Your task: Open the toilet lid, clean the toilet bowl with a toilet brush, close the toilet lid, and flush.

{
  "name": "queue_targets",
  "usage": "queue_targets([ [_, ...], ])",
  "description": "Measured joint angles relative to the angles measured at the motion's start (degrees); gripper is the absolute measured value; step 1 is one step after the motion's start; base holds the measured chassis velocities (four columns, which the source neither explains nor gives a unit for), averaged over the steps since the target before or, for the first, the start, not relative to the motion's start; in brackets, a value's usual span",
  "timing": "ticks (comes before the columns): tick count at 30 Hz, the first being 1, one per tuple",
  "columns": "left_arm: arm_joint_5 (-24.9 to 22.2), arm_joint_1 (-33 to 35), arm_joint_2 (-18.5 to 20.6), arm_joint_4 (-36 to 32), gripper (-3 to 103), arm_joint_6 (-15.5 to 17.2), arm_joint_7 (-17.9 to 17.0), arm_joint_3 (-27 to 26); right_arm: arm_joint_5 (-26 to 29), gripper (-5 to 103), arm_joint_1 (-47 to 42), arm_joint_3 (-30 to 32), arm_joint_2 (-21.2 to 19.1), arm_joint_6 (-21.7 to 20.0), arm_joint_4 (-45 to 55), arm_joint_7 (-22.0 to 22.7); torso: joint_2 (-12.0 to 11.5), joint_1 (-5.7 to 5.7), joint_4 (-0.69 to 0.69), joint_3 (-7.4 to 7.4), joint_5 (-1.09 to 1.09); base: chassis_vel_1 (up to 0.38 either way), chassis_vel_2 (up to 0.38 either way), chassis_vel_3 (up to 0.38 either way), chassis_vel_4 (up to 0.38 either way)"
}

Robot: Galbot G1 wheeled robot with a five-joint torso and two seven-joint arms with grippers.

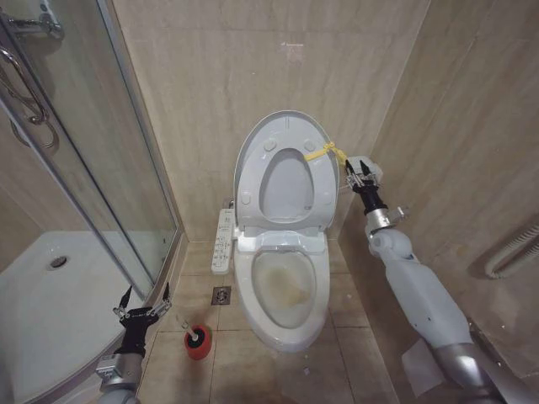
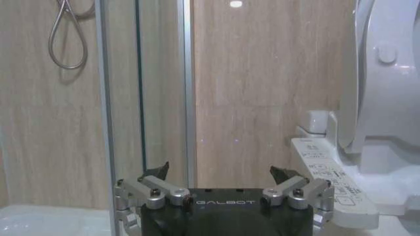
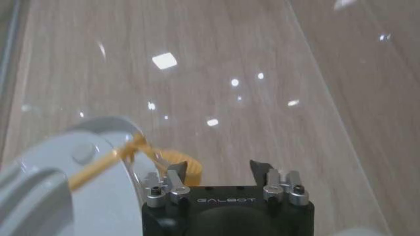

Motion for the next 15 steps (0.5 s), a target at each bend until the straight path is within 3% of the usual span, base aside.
queue_targets([
  [4, -0.1, -0.2, 0.1, 0.0, 100, 0.0, 0.0, 0.2, 1.6, 58, -4.3, 1.9, -1.9, 0.2, 6.2, 1.0, 0.0, 0.00, -0.01, 0.00, 0.00, 0.000, 0.000, 0.000, 0.000],
  [5, -0.2, -0.2, 0.1, 0.0, 100, 0.0, 0.0, 0.3, 2.0, 85, -6.0, 2.5, -2.5, 0.3, 8.5, 1.5, 0.0, 0.00, -0.01, 0.00, -0.01, 0.000, 0.000, 0.000, 0.000],
  [12, -0.8, -1.1, 0.4, 0.0, 100, 0.1, 0.0, 0.7, 2.6, 85, -19.1, 7.2, -3.4, 0.6, 22.1, 5.6, 0.0, -0.01, -0.01, -0.01, -0.01, 0.000, 0.000, 0.000, 0.000],
  [13, -0.9, -1.3, 0.5, -0.1, 100, 0.1, 0.0, 0.9, 2.2, 100, -21.9, 8.2, -3.1, 0.7, 24.6, 6.4, 0.0, -0.01, -0.02, -0.01, -0.01, 0.000, 0.000, 0.000, 0.000],
  [15, -1.0, -1.5, 0.7, -0.2, 100, 0.2, 0.0, 1.1, 1.3, 100, -25.3, 9.3, -2.4, 0.8, 27.6, 7.1, 0.0, -0.01, -0.01, -0.01, -0.01, 0.000, 0.000, 0.000, 0.000],
])
